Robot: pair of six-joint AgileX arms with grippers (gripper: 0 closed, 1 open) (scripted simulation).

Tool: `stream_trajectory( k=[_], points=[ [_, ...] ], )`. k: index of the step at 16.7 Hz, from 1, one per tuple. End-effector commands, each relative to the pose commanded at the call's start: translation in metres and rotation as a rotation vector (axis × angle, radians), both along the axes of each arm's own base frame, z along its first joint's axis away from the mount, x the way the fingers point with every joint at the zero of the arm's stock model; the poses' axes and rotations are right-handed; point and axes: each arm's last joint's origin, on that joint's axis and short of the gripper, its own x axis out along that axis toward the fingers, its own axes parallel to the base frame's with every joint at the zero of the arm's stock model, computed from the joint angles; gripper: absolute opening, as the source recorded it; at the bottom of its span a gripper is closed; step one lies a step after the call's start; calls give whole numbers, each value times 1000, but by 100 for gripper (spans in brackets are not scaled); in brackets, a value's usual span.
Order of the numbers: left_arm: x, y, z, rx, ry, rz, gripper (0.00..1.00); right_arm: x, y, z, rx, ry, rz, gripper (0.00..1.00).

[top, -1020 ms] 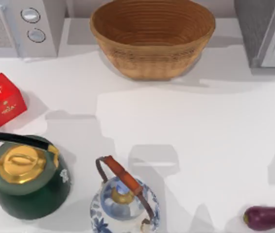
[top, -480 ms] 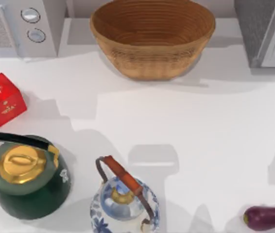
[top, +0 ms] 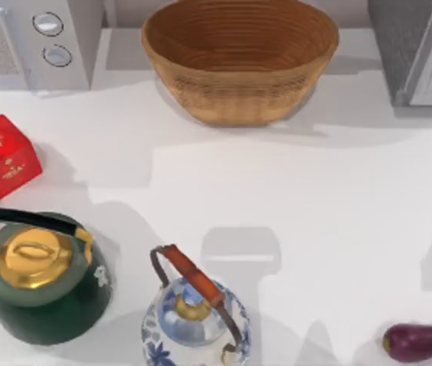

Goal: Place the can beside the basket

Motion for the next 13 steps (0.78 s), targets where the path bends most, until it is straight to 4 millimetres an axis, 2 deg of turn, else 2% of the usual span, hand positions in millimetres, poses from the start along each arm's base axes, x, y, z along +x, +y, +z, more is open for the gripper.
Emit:
stream_trajectory(
  k=[4,8,13],
  points=[
    [-1,1,-27,0,0,0,100,0,0,0,0,0,0,100],
    [-1,0,-29,0,0,0,100,0,0,0,0,0,0,100],
    [-1,0,-29,0,0,0,62,0,0,0,0,0,0,100]
  ],
)
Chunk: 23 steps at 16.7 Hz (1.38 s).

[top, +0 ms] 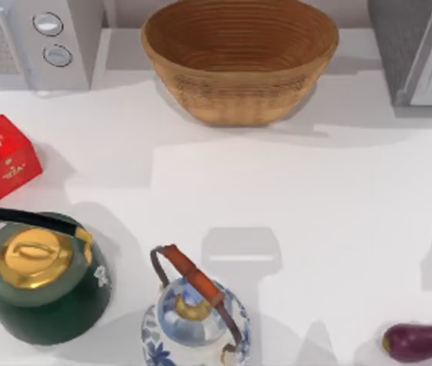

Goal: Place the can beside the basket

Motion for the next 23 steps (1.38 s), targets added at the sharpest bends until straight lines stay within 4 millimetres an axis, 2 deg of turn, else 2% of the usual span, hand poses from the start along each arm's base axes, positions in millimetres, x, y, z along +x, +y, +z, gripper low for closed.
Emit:
stream_trajectory(
  k=[8,18,20,23],
  points=[
    [0,0,0,0,0,0,2,0,0,0,0,0,0,100],
    [0,-1,1,1,-2,-3,0,0,0,0,0,0,0,100],
    [3,-3,10,13,-21,20,0,0,0,0,0,0,0,100],
    [13,-16,42,42,-83,106,0,0,0,0,0,0,0,100]
  ],
)
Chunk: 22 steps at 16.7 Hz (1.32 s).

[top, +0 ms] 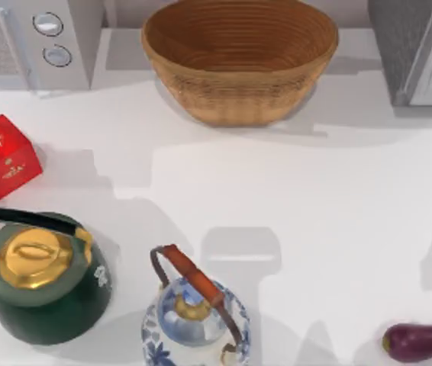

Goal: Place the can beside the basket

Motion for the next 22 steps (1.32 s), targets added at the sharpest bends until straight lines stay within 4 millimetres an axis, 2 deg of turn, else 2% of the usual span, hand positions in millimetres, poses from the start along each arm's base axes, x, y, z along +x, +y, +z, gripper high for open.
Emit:
stream_trajectory(
  k=[3,5,8,12,15,18,20,22],
  points=[
    [14,-32,35,5,-67,121,0,0,0,0,0,0,0,100],
    [24,-65,50,-14,-87,204,0,0,0,0,0,0,0,100],
    [38,-133,54,-54,-65,323,0,0,0,0,0,0,0,100],
    [42,-243,42,-86,-7,466,0,0,0,0,0,0,0,100],
    [26,-329,28,-93,25,550,0,0,0,0,0,0,0,100],
    [-3,-405,12,-91,48,614,0,0,0,0,0,0,0,100],
    [-25,-445,-1,-85,59,646,0,0,0,0,0,0,0,100],
    [-45,-475,-12,-77,64,667,0,0,0,0,0,0,0,100]
  ],
)
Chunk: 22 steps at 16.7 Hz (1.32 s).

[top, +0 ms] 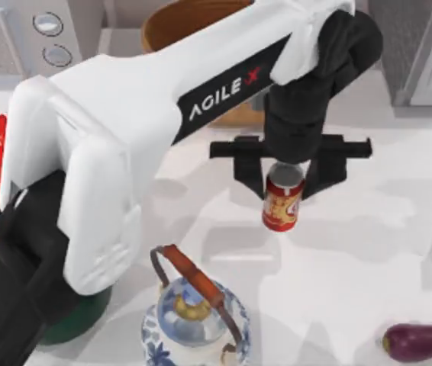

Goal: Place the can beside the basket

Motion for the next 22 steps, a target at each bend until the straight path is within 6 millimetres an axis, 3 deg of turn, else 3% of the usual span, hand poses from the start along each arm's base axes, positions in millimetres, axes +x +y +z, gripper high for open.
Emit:
stream_trajectory(
  k=[3,18,22],
  points=[
    [-16,-22,-10,7,4,11,0,0,0,0,0,0,0,100],
    [-17,-22,-18,7,4,12,0,0,0,0,0,0,0,100],
    [-17,-22,-18,7,4,12,30,0,0,0,0,0,0,100]
  ],
)
